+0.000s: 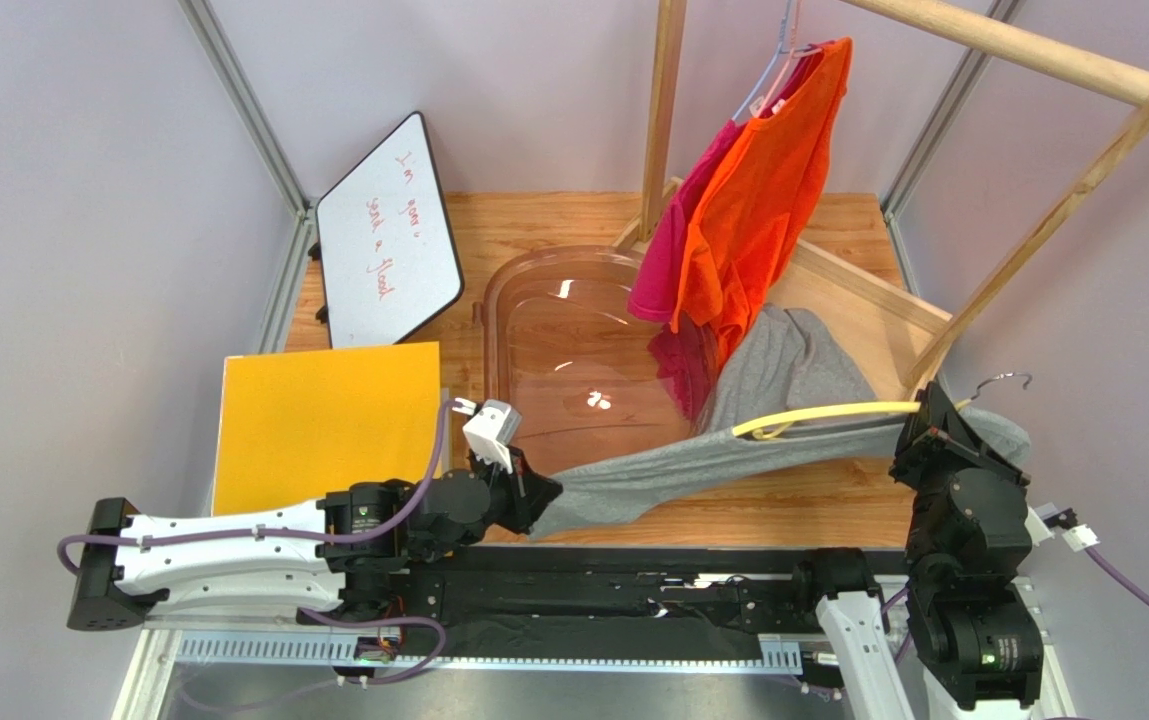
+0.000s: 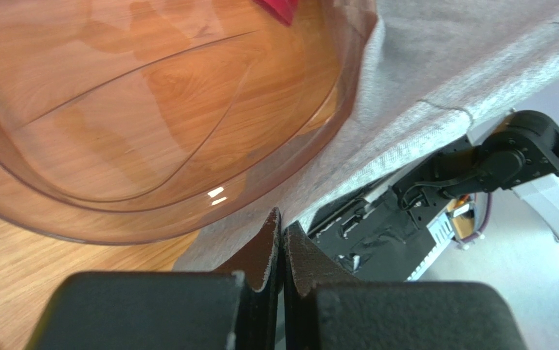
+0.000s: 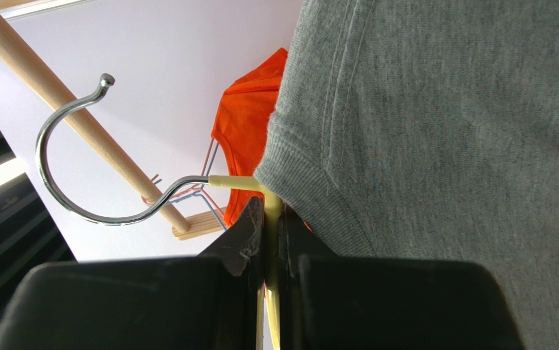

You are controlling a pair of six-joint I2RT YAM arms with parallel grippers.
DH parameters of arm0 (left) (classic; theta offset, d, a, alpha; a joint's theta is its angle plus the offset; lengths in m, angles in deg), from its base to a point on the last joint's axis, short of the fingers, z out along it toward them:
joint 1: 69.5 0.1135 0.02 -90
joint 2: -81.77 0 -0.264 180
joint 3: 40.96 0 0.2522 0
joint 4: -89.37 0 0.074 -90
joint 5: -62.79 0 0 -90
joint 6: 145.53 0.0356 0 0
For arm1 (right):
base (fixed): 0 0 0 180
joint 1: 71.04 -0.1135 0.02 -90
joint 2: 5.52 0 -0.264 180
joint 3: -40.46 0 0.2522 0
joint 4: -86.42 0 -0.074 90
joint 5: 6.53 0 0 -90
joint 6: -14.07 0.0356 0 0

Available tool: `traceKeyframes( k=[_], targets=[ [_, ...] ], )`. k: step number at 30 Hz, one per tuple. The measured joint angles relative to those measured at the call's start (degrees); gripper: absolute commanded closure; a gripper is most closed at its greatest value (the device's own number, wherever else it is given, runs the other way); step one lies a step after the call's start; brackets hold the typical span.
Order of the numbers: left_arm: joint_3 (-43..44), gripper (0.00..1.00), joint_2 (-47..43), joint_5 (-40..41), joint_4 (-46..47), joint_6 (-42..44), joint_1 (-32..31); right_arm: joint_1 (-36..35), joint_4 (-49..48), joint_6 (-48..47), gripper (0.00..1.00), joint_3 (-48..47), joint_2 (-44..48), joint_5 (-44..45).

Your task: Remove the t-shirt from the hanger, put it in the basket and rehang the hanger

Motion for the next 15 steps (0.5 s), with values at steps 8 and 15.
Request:
traceKeyframes(
  k=[8,15],
  targets=[
    [-0.09,1.0,-2.19,1.44,-2.86,-1.57,0.0,-0.11,2.99,0.9,1.0,-2.4,-0.07,3.1],
    [-0.81,0.93,-0.48,-3.76,1.68,4.63,0.0,-0.15,1.81,-1.36,1.0,-3.23,-1.6,1.64]
  ],
)
